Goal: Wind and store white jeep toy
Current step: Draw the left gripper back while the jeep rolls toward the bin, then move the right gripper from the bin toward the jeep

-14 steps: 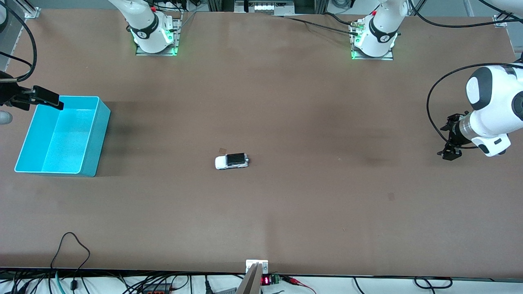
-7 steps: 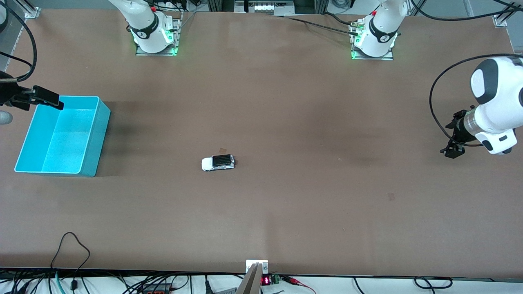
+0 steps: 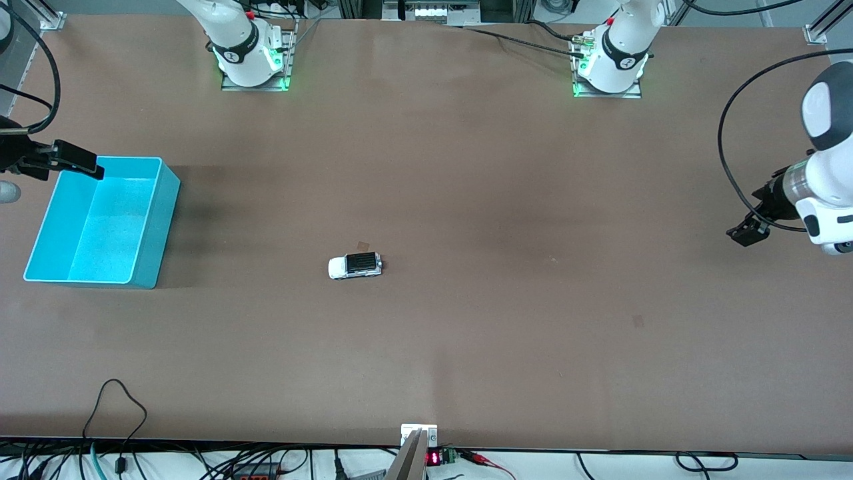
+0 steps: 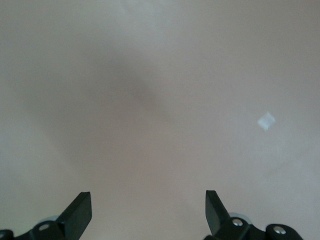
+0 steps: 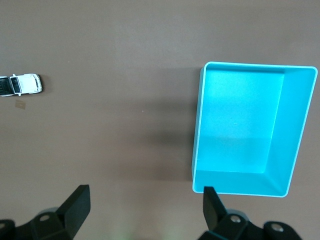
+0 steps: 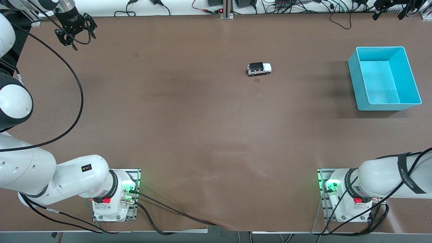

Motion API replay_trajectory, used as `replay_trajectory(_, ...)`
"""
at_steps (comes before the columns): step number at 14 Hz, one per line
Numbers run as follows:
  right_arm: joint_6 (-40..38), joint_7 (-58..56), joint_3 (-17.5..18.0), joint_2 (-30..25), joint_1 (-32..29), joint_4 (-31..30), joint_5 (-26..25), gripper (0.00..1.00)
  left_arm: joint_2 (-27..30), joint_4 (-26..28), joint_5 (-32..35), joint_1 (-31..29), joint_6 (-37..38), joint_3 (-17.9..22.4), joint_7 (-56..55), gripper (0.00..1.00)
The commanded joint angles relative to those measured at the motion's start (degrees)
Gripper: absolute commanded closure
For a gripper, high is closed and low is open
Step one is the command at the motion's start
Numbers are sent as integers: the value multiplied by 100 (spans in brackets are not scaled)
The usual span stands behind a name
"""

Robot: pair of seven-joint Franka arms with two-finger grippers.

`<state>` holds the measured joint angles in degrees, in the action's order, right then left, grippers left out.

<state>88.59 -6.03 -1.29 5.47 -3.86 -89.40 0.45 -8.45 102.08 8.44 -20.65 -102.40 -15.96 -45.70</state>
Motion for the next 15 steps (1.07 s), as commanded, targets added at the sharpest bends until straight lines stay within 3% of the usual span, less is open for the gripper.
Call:
replay_trajectory(1,53,-39,15,-19,-36,1,34,0,142,-170,-115,-36,369,-47,1156,0)
replay_trajectory(5,61,-74,6,-19,-36,54,87,0,195,-433,-123,-35,632,-100,2754,0)
replay_trajectory(8,88,-127,58,-11,43,36,87,0,195,-1064,-193,-36,1307,-100,3943,0)
replay_trajectory(11,35,-327,68,200,288,10,78,0,195,-1725,-641,200,1582,-100,3919,0)
replay_trajectory(15,464,-1240,59,384,543,10,25,0,195,-1928,-572,693,1582,-48,4085,0)
